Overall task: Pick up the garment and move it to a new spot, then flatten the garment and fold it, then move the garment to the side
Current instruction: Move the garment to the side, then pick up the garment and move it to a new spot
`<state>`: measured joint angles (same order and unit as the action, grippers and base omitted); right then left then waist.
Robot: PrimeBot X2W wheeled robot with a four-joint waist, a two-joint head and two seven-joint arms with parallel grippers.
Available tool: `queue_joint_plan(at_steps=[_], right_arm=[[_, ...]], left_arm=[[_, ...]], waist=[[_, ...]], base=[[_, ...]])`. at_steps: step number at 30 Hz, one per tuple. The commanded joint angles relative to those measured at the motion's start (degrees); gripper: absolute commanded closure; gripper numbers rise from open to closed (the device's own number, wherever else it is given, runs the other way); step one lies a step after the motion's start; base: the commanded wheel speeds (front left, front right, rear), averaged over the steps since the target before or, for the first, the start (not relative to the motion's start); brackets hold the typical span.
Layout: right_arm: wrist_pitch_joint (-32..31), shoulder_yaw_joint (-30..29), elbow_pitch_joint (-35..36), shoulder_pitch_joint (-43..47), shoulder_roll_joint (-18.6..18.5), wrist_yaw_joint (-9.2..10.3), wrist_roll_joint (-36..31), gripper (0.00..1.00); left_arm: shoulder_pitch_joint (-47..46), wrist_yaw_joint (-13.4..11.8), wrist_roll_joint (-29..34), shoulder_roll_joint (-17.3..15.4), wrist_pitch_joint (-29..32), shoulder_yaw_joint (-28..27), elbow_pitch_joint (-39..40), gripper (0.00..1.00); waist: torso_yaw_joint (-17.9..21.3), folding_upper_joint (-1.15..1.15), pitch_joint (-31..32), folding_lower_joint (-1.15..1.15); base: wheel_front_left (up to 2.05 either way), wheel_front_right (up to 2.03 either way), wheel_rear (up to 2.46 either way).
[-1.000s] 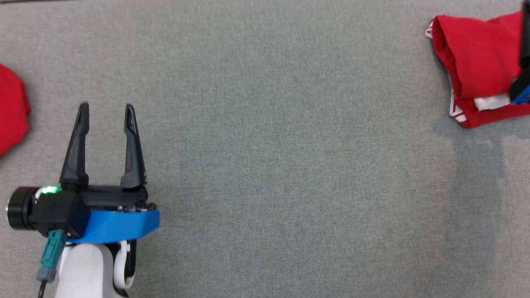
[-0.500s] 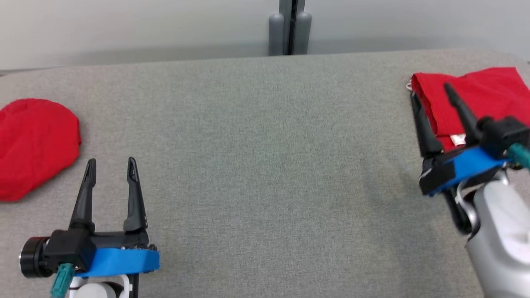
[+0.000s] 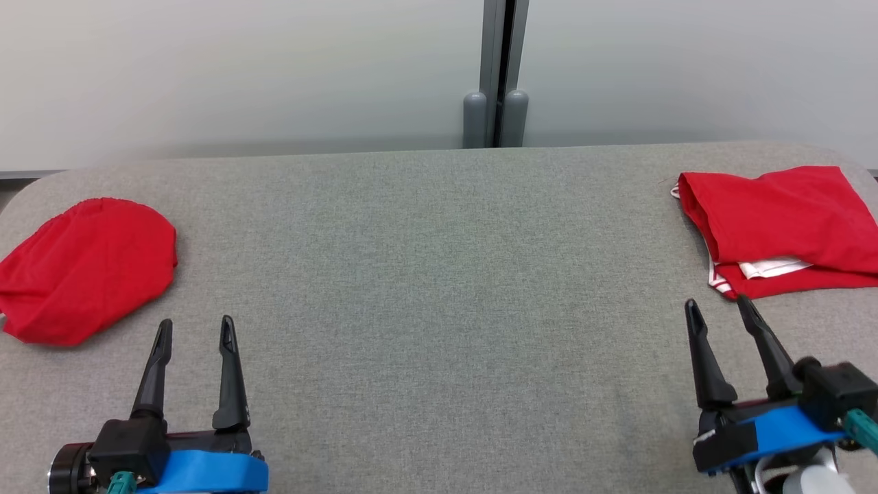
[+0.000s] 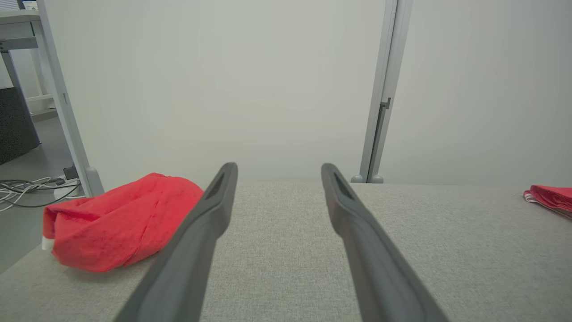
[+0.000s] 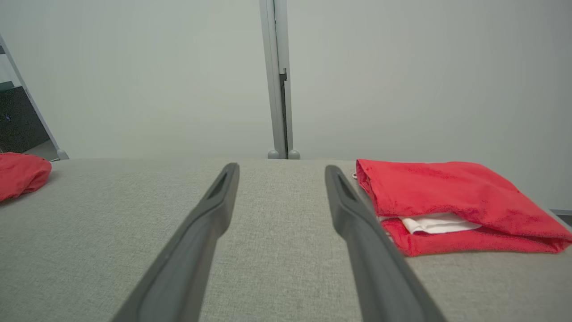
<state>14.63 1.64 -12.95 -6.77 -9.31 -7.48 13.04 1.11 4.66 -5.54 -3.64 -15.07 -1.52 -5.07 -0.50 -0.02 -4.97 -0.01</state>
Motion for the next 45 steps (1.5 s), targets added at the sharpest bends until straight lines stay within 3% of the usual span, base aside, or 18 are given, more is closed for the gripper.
queue_joint_plan(at_steps=[1, 12, 28, 45], right_arm=[[-0.7, -1.0, 1.8, 2.4, 1.3, -0.03, -0.6, 0.00], [-4.2, -4.0, 10.2, 9.5, 5.5, -0.03, -4.1, 0.00], [-4.9, -4.7, 10.8, 10.4, 6.4, -0.03, -4.2, 0.00], [-5.1, -3.4, 8.9, 10.0, 6.4, -0.03, -3.5, 0.00]], left_arm=[[0.5, 0.3, -0.1, 0.0, -0.1, -0.4, -0.3, 0.00], [0.9, 1.0, 0.5, 0.1, -0.1, -0.2, -2.0, 0.00], [-0.4, 1.3, 0.8, 0.3, -0.1, -0.5, -3.0, 0.00], [-0.5, 0.5, 0.3, 0.4, -0.1, -2.4, -4.3, 0.00]], waist=[[0.0, 0.02, 0.3, 0.01], [-0.6, 0.02, 1.4, 0.01], [-1.3, 0.02, 0.9, 0.01], [-8.2, 0.02, 1.2, 0.01]], base=[[0.00, 0.00, 0.00], [0.00, 0.00, 0.00], [0.00, 0.00, 0.00], [0.00, 0.00, 0.00]])
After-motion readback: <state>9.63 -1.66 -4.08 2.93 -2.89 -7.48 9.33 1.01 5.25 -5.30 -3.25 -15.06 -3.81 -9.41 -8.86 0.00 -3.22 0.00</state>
